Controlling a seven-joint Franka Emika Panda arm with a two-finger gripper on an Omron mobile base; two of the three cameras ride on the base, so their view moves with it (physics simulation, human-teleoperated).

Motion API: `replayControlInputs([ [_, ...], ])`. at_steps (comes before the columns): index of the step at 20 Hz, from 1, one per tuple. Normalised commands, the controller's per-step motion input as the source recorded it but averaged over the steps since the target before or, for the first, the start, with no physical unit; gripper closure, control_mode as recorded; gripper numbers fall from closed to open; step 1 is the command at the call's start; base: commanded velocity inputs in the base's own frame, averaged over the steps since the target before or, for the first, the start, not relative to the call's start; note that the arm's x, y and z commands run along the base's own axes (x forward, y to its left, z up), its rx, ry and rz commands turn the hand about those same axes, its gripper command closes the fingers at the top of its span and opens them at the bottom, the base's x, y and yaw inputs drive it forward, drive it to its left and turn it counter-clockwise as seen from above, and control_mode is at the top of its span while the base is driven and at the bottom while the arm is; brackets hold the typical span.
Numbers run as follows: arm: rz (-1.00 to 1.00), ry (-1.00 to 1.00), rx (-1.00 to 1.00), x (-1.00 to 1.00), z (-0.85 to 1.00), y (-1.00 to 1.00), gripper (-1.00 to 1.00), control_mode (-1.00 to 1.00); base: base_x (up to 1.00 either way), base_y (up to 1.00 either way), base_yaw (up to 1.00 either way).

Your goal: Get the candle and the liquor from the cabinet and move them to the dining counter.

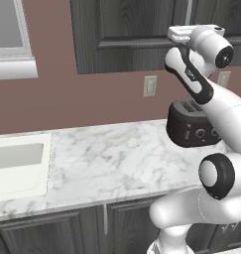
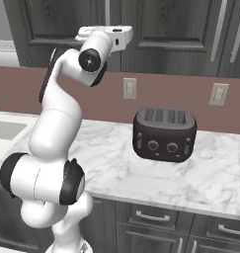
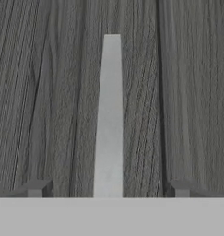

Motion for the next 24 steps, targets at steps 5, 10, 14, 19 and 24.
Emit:
replayControlInputs([
  [5, 0.00, 0.00, 0.00, 0.00, 0.00, 0.00, 1.00, -1.00, 0.00, 0.00, 0.00],
  [10, 0.00, 0.00, 0.00, 0.00, 0.00, 0.00, 1.00, -1.00, 0.00, 0.00, 0.00],
  [14, 0.00, 0.00, 0.00, 0.00, 0.00, 0.00, 1.00, -1.00, 0.00, 0.00, 0.00],
  [19, 0.00, 0.00, 0.00, -0.07, 0.00, 0.02, 1.00, -1.00, 0.00, 0.00, 0.00],
  [24, 0.01, 0.01, 0.00, -0.23, 0.00, 0.09, 1.00, -1.00, 0.00, 0.00, 0.00],
])
